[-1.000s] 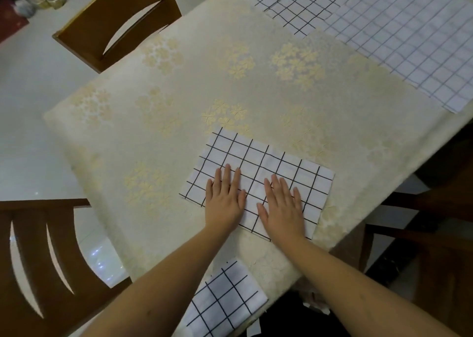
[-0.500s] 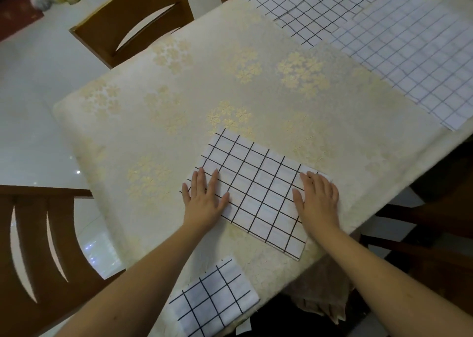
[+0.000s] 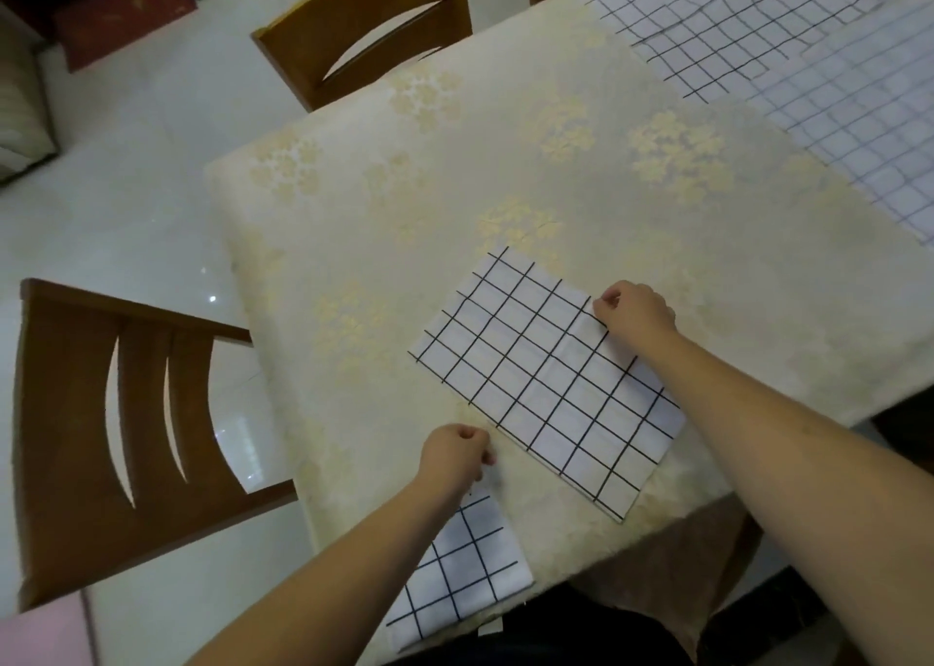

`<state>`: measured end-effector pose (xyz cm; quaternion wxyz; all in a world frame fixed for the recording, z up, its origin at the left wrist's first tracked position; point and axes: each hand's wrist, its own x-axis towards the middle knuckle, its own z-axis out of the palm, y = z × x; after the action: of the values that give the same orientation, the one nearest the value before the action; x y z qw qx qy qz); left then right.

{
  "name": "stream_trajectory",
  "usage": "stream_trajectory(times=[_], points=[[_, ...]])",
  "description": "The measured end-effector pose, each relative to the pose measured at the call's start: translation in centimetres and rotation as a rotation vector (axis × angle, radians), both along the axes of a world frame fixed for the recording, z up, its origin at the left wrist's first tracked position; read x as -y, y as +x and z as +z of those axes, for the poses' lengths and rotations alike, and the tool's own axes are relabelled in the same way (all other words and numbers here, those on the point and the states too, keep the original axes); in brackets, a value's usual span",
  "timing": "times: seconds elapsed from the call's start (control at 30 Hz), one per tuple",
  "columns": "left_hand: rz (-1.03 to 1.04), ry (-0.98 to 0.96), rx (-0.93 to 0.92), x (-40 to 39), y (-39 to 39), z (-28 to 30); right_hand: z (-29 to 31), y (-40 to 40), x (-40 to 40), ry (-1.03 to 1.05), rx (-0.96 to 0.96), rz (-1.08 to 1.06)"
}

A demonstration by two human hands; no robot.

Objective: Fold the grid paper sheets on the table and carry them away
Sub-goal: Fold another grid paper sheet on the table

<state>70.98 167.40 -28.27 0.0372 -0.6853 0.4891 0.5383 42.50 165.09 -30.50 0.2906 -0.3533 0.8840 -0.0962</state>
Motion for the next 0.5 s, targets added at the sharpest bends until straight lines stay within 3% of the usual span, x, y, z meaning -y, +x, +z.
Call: stream_trajectory(times=[0.3,0.5], points=[[0.391,0.232,-0.302,-1.7,-1.3,0.0,1.0,-0.3,0.8,0.102,0.129,-0.014],[0.514,0.225,-0.391,-1.7,-1.4,-0.7,2.0,-0.5,-0.1,-0.058,0.267,-0.095]])
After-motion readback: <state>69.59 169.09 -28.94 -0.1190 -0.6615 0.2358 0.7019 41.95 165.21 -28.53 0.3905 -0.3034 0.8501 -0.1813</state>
